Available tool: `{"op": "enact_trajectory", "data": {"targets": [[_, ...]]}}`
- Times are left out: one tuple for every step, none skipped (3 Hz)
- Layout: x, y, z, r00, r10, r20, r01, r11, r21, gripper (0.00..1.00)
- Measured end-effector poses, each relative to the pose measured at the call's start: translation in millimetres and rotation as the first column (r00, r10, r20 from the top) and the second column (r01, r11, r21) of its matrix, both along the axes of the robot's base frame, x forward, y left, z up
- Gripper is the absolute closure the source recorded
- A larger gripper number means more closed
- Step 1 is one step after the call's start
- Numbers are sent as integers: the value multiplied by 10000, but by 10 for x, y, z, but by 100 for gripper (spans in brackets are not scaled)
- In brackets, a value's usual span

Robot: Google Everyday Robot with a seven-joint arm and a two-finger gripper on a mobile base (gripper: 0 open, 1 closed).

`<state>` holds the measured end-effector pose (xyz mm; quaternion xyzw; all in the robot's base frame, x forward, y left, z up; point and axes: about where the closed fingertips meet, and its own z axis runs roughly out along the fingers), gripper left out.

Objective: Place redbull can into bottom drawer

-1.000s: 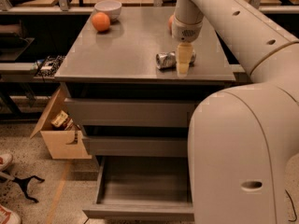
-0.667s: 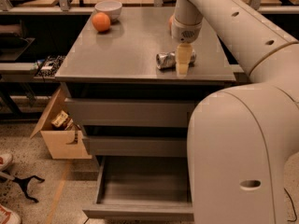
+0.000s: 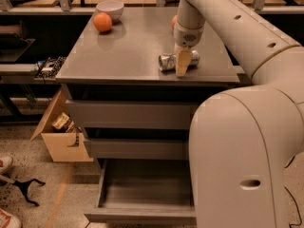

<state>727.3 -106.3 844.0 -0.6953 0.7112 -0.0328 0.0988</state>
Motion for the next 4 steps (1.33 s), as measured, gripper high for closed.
{"op": "enact_trajectory", "data": {"targets": [[-5, 9, -36, 9999, 2, -109, -1, 10000, 93, 65], [-44, 7, 75, 10000, 50, 44, -51, 9994, 356, 88], [-243, -58, 343, 9992, 139, 374, -175, 9949, 996, 100], [-626, -199, 576, 9991, 179, 397, -242, 9862, 1638, 100]]}}
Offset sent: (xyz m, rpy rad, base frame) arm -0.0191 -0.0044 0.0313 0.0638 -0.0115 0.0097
